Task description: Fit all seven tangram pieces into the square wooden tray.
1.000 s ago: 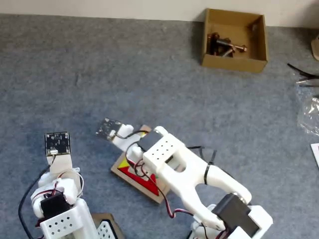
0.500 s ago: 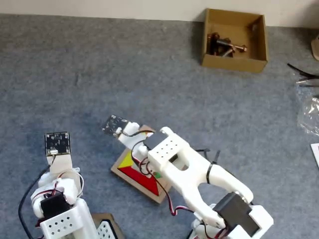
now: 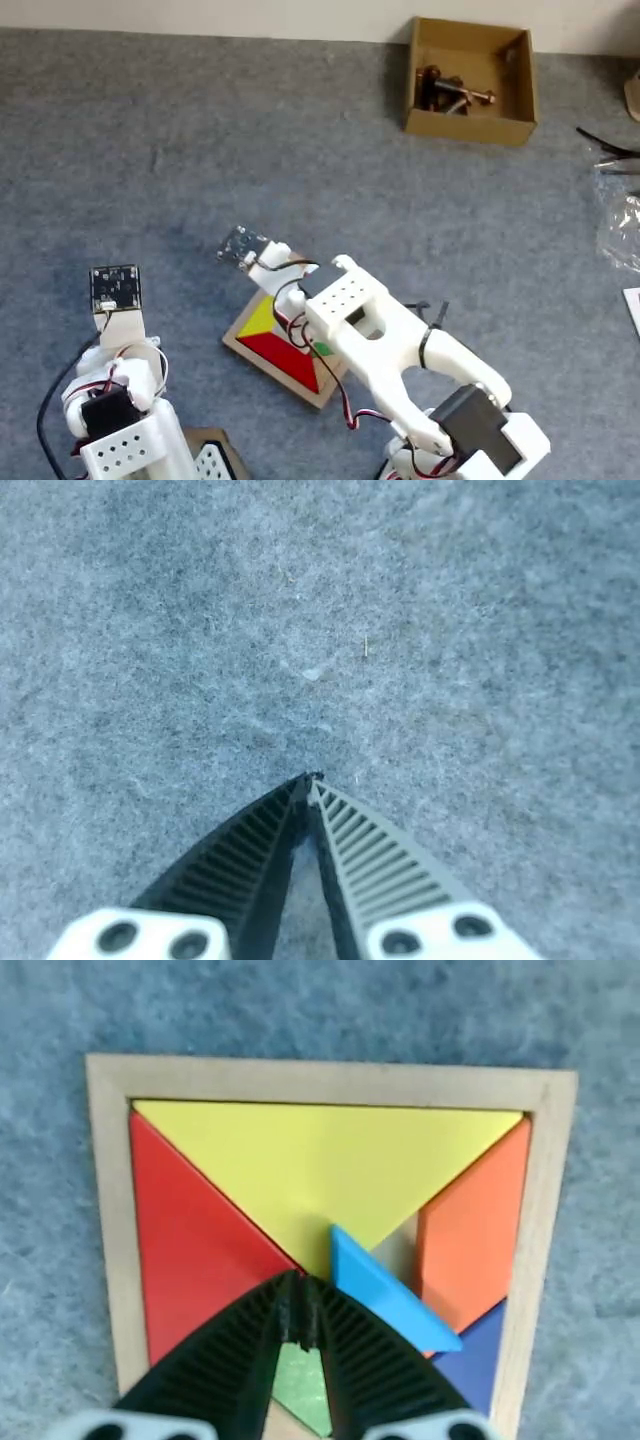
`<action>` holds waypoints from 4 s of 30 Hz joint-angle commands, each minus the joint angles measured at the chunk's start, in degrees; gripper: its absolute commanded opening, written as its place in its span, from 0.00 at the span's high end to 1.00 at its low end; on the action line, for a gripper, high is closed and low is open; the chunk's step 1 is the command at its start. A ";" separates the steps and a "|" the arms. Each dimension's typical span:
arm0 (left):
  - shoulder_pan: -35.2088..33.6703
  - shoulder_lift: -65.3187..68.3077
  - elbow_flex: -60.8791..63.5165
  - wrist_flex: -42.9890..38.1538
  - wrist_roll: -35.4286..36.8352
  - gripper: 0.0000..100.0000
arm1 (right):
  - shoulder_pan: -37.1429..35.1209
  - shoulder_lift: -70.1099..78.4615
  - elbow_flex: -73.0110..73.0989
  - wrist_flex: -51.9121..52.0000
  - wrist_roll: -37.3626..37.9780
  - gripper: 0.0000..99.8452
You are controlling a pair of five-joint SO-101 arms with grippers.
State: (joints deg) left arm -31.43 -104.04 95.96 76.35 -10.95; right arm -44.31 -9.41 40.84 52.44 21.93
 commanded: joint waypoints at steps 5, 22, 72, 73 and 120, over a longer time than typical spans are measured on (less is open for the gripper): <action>0.84 -0.31 1.19 0.26 0.53 0.99 | 0.48 -0.22 -1.10 -1.10 -0.53 1.00; 0.84 -0.31 1.19 0.26 0.53 0.99 | 1.54 -0.13 -0.92 -7.60 -0.62 1.00; 0.84 -0.31 1.19 0.26 0.53 0.99 | 10.86 -0.31 -2.86 -2.42 -0.53 1.00; 0.84 -0.31 1.19 0.26 0.53 0.99 | 10.42 -0.31 -2.24 -2.42 -0.53 1.00; 0.84 -0.31 1.19 0.26 0.53 0.99 | 43.21 -56.66 -5.67 27.38 -0.18 1.00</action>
State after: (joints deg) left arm -31.43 -104.04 95.96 76.35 -10.95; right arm -2.02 -61.89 37.93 78.11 21.93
